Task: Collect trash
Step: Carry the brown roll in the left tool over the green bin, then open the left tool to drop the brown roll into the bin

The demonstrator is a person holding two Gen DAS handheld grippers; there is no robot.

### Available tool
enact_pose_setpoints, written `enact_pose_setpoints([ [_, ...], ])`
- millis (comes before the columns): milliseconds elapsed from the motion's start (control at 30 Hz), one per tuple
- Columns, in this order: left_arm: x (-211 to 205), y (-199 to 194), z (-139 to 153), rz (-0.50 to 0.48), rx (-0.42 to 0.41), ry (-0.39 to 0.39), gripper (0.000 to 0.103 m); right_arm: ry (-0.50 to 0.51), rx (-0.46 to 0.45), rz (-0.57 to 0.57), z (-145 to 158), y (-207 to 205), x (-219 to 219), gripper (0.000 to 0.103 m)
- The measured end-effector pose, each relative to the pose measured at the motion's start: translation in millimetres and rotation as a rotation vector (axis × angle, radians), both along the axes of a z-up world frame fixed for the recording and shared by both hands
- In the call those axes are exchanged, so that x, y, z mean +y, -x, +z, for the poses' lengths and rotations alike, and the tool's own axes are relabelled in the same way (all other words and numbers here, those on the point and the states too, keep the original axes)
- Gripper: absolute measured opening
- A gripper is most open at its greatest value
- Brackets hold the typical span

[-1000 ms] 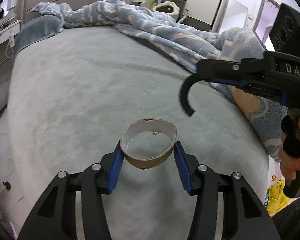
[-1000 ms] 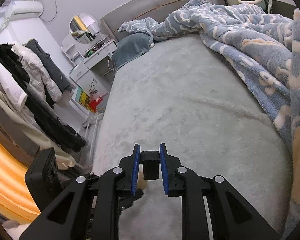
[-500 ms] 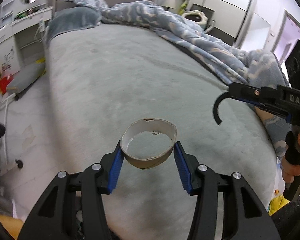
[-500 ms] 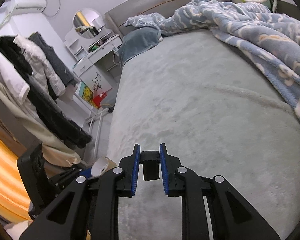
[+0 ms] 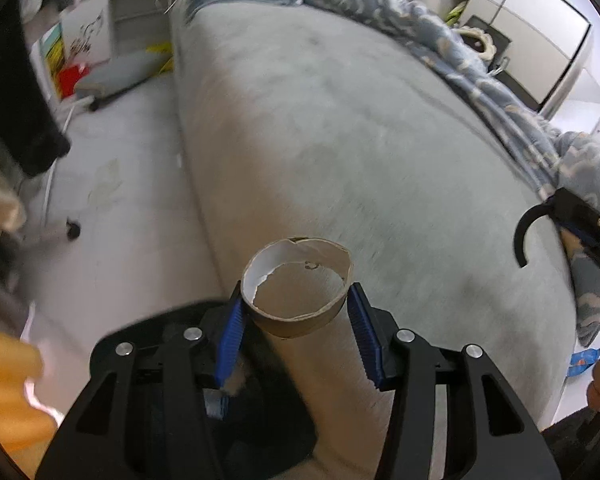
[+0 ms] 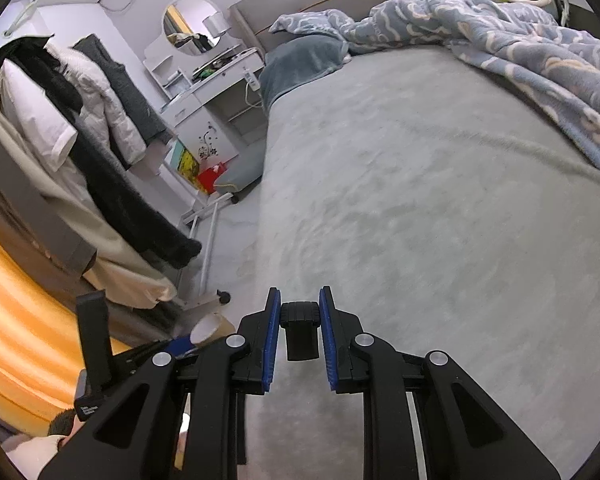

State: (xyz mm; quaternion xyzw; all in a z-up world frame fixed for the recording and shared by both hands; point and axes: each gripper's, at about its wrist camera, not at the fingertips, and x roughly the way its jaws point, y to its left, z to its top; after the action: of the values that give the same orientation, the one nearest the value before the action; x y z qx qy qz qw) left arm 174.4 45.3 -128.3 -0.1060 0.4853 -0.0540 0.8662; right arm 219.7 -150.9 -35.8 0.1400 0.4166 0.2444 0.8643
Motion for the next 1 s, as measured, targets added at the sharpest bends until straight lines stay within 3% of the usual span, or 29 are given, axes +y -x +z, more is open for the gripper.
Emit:
enact_pose_setpoints([
  [533, 60, 50, -50, 0.127, 0.211, -0.006, 0.054, 0.064, 0.016, 0.159, -15, 49, 92, 0.020],
  [667, 75, 58, -64, 0.144, 0.267, -0.016, 0.059, 0.102, 0.020, 0.222, -24, 53, 120, 0.020],
  [833, 92, 68, -67, 0.168, 0.283, -0.010, 0.069, 0.141, 0.025, 0.262, -31, 53, 142, 0.020],
  [1000, 116, 78, -66, 0.202, 0.274, -0.002, 0.070, 0.173, 0.049, 0.284, -45, 49, 158, 0.020],
])
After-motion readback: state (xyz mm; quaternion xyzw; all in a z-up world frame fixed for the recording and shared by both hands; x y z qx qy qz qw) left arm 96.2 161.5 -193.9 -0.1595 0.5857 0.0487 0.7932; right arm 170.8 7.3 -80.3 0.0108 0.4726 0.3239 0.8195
